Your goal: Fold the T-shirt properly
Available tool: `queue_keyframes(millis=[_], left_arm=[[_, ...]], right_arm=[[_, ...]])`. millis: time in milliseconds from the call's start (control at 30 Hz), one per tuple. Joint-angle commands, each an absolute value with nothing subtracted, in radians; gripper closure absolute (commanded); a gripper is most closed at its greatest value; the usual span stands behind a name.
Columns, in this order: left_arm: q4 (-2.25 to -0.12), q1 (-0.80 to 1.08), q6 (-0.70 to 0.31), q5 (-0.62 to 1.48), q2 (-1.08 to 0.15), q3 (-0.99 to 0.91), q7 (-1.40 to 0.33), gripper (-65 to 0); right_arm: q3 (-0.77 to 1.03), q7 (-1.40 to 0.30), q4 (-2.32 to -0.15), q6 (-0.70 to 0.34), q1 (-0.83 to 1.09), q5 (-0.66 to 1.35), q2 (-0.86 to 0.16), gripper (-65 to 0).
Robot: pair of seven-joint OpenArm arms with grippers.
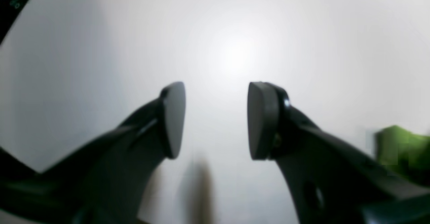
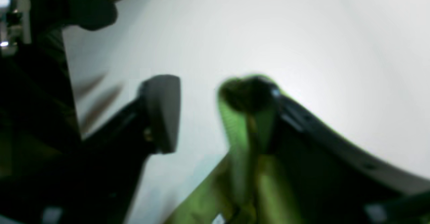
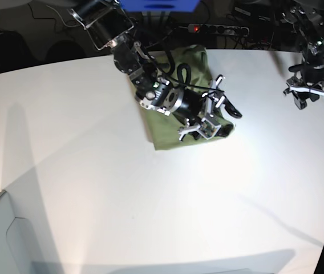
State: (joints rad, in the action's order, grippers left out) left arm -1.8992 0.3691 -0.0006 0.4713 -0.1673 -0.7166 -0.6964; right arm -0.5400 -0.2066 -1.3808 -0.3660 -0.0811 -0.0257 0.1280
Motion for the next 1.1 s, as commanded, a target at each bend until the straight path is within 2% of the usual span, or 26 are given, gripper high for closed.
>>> queue_keyframes(millis=[0,133,200,400,533,700,933,1067], left_arm=[[-1.934,0.372,-0.001,0.476,-0.180,-0.717,-0.680,-29.1],[-1.997,0.367,-0.001,0.476,-0.153,-0.716,-0.779,-29.1],[-2.018,0.366,-0.001,0.476,-0.134,-0.716,-0.808,-29.1],[-2.057,0.372,-0.001,0.479,-0.036,-0.707,-0.820,-29.2],[-2.054,0.371,-0.001,0.578,-0.008,-0.696,-0.822,-34.2],[-2.051,0.372,-0.001,0.664,-0.018,-0.564,-0.822,-35.1],[-2.014,0.372,0.004,0.657,-0.008,-0.325,-0.812,-35.3],[-1.960,0.375,0.007,0.657,-0.008,-0.272,-0.809,-35.3]], right_arm=[[-0.521,-0.142,-1.414,-0.377,-0.085,-0.010,0.139,-37.3],[-0.441,-0.012,-1.455,-0.377,-0.013,-0.010,0.136,-45.4],[-0.407,-0.001,-1.484,-0.377,0.024,-0.012,0.117,-47.0],[-0.400,0.005,-1.547,-0.374,0.101,-0.012,0.035,-47.2],[-0.375,0.007,-1.557,-0.372,0.137,-0.010,-0.019,-47.1],[-0.265,0.007,-1.557,-0.371,0.194,-0.010,-0.021,-47.2],[-0.119,0.001,-1.635,-0.371,0.274,-0.010,-0.051,-47.3],[-0.058,-0.001,-1.662,-0.371,0.295,-0.012,-0.076,-47.3]])
